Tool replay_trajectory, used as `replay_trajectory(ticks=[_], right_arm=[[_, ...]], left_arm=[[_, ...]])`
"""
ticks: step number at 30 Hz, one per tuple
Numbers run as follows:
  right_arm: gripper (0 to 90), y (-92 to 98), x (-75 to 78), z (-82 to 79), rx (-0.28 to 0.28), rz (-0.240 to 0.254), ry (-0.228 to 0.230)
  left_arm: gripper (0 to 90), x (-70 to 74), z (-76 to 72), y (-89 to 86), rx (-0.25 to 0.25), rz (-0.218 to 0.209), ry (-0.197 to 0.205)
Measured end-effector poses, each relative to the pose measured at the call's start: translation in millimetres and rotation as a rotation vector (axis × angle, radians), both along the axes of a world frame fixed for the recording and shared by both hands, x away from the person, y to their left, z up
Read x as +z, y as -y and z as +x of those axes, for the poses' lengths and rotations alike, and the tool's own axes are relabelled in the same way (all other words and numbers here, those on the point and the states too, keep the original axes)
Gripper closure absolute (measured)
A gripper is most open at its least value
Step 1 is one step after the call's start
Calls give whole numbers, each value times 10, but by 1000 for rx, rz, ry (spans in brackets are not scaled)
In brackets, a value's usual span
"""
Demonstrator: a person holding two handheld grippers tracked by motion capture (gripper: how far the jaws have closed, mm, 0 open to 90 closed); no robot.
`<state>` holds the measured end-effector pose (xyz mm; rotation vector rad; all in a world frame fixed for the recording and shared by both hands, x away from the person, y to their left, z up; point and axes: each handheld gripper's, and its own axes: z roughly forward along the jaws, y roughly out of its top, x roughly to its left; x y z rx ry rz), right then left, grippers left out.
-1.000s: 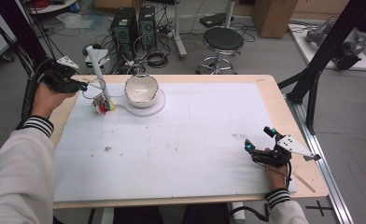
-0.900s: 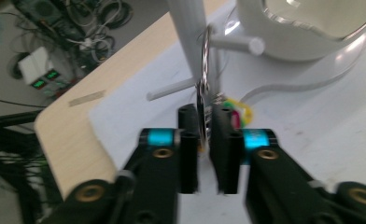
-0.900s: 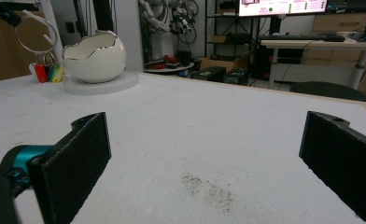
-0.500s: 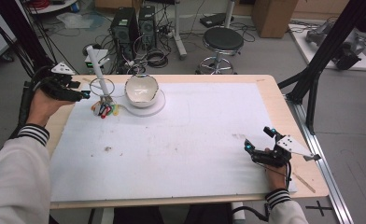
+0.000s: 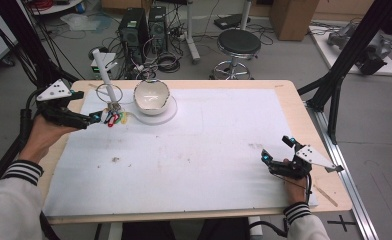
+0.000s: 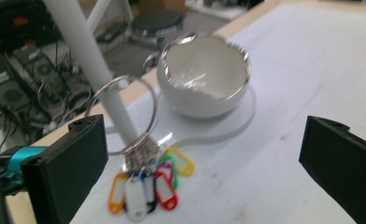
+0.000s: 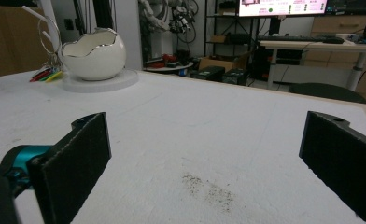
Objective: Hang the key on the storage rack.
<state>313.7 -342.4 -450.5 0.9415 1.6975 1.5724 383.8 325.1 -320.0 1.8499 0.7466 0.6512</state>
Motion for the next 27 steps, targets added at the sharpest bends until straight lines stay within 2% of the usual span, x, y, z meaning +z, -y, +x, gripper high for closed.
replay_trajectory(ticks=[7, 10, 12, 18, 19, 21, 24, 27], right_arm=[[16, -2, 0, -1, -1, -4, 1], [16, -3, 0, 0, -2, -5, 2], [16, -3, -1, 0, -2, -5, 3], [16, -2, -1, -1, -2, -5, 3], [16, 0, 0, -1, 0, -2, 2], [16, 0, -1, 0, 0, -1, 3], [16, -3, -1, -2, -4, -5, 3], [16, -2, -1, -1, -4, -5, 4]], left_arm=[[17, -179, -284, 72, -32, -121, 33], [17, -341, -405, 146, -43, -175, 78], [17, -447, -449, 192, -47, -177, 87], [17, -800, -596, 306, -57, -247, 92], [17, -842, -620, 324, -59, -253, 84], [17, -917, -661, 354, -59, -256, 101], [17, -1003, -715, 383, -65, -250, 104], [17, -1094, -783, 378, -57, -271, 117]])
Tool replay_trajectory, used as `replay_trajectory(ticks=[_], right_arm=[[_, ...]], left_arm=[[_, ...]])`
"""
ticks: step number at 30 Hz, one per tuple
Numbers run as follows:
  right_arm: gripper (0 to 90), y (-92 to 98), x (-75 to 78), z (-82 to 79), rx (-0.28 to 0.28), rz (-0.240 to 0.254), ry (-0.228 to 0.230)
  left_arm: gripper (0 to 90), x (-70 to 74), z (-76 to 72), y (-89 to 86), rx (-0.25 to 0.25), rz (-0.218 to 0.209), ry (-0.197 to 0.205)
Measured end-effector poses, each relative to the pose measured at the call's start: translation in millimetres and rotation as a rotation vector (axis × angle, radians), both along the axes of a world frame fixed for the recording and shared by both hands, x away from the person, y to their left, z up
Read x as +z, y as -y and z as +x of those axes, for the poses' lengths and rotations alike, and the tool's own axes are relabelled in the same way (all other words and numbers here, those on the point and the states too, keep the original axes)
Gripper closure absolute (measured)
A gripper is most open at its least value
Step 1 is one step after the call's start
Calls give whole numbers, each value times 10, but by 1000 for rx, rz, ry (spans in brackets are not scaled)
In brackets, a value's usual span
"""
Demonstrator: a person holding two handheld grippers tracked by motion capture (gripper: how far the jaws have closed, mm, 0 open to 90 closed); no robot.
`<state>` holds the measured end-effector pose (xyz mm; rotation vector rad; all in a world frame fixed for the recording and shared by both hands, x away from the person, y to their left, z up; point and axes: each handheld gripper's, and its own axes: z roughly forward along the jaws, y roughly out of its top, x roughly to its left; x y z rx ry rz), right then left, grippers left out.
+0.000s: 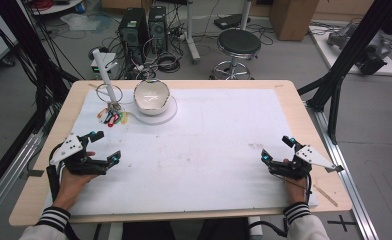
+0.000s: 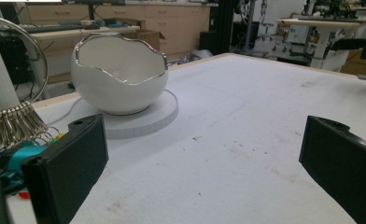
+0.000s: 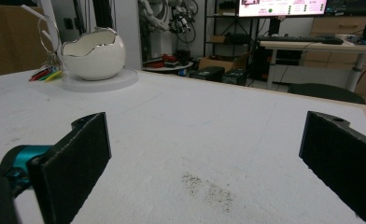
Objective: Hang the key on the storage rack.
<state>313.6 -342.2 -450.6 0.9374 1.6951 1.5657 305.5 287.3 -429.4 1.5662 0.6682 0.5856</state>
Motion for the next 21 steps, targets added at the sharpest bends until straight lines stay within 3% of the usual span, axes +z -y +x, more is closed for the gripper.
replay_trajectory(ticks=[5, 9, 13, 21], right_arm=[[16, 1, 0, 1, 0, 1, 0], [16, 0, 1, -1, -1, 3, -2], [16, 0, -1, 0, 1, -2, 0], [16, 0, 1, 0, -1, -1, 1]], left_arm=[[17, -118, -131, -12, 10, -1, 44], [17, -197, -185, -14, 12, -3, 43], [17, -215, -223, -27, 46, -20, 72], [17, -225, -243, -34, 70, -34, 86]])
